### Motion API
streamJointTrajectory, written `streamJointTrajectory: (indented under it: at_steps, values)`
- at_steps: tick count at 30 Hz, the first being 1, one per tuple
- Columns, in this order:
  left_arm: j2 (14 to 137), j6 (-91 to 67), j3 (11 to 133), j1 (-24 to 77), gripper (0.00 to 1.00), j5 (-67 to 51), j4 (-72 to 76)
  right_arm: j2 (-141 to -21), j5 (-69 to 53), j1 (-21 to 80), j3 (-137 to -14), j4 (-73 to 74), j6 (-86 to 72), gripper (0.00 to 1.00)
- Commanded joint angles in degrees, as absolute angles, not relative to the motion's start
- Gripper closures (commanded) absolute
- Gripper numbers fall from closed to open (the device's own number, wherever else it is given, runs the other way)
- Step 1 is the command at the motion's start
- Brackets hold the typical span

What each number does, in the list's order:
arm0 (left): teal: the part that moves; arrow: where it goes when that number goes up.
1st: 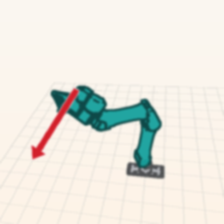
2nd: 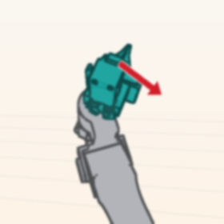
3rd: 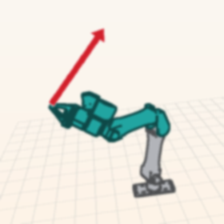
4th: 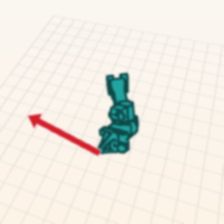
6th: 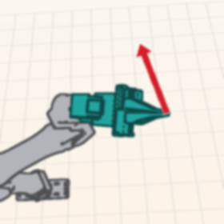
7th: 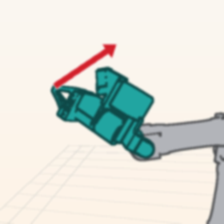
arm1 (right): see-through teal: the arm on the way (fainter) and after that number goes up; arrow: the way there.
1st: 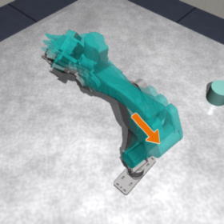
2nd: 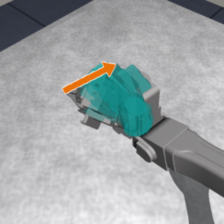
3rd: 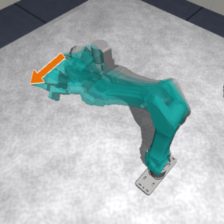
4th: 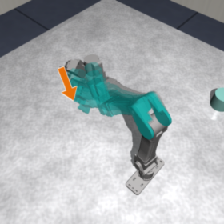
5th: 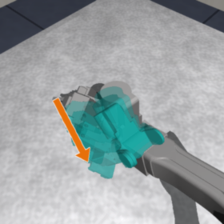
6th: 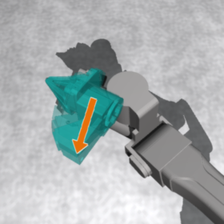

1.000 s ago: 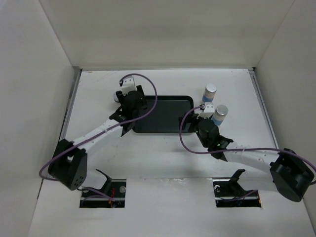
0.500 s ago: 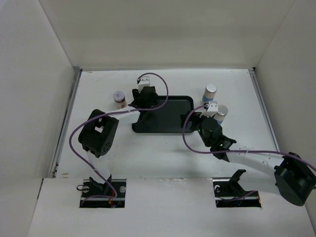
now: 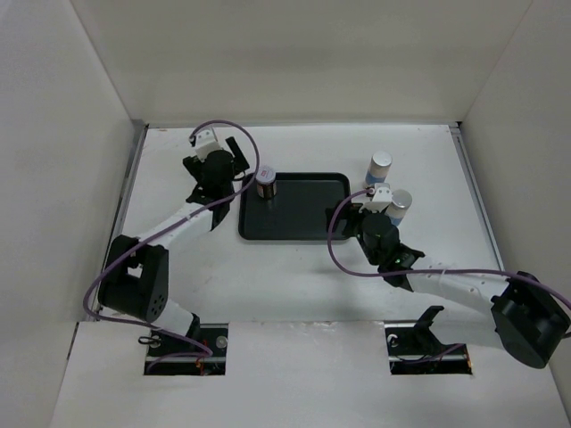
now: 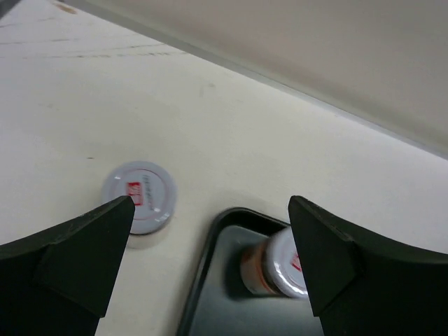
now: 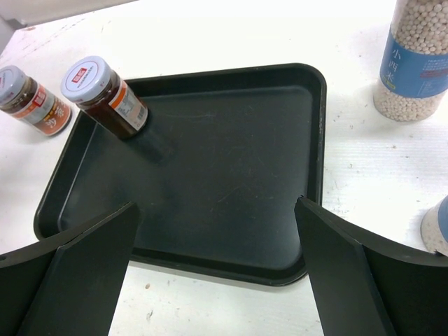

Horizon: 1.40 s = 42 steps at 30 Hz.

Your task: Organize the condiment bottles

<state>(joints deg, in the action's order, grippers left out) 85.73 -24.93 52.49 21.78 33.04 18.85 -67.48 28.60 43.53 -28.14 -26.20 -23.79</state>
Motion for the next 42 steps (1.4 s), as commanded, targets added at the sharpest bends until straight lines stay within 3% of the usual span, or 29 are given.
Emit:
streamJointTrajectory:
  at_steps: [1, 9, 11, 15, 18, 25, 29, 38, 42]
  values:
    - [90.86, -26.02, 55.18, 16.58, 0.07, 33.22, 15.12, -67.24, 28.83, 43.37, -29.44, -29.0, -24.0, 0.0]
    - [99.22, -24.96, 61.08, 13.84, 0.11, 32.43, 12.22, -67.41, 28.65, 43.37, -29.44, -29.44, -24.08, 0.0]
    - [101.59, -24.61, 62.66, 13.14, 0.16, 32.43, 12.48, -67.94, 28.3, 43.37, -29.79, -28.74, -24.0, 0.0]
    - [102.4, -24.87, 63.81, 12.52, 0.47, 32.43, 12.39, -67.06, 28.21, 43.55, -29.27, -29.18, -24.26, 0.0]
    - [96.36, -25.84, 60.05, 13.22, 0.59, 33.74, 14.23, -66.45, 28.3, 43.55, -29.27, -28.91, -24.08, 0.0]
    - [76.14, -25.84, 47.83, 23.84, 0.6, 34.54, 15.12, -66.36, 28.65, 43.55, -29.18, -29.26, -23.91, 0.0]
    - [71.81, -26.45, 45.88, 30.7, 0.6, 34.01, 11.96, -66.45, 28.56, 43.46, -29.27, -28.74, -24.09, 0.0]
    - [80.67, -27.16, 47.2, 36.43, 0.59, 33.05, 14.32, -62.76, 29.53, 43.11, -27.95, -28.92, -23.82, 0.0]
    - [85.16, -27.16, 46.15, 37.13, 0.53, 33.13, 17.04, -62.31, 29.53, 43.28, -28.04, -28.48, -23.2, 0.0]
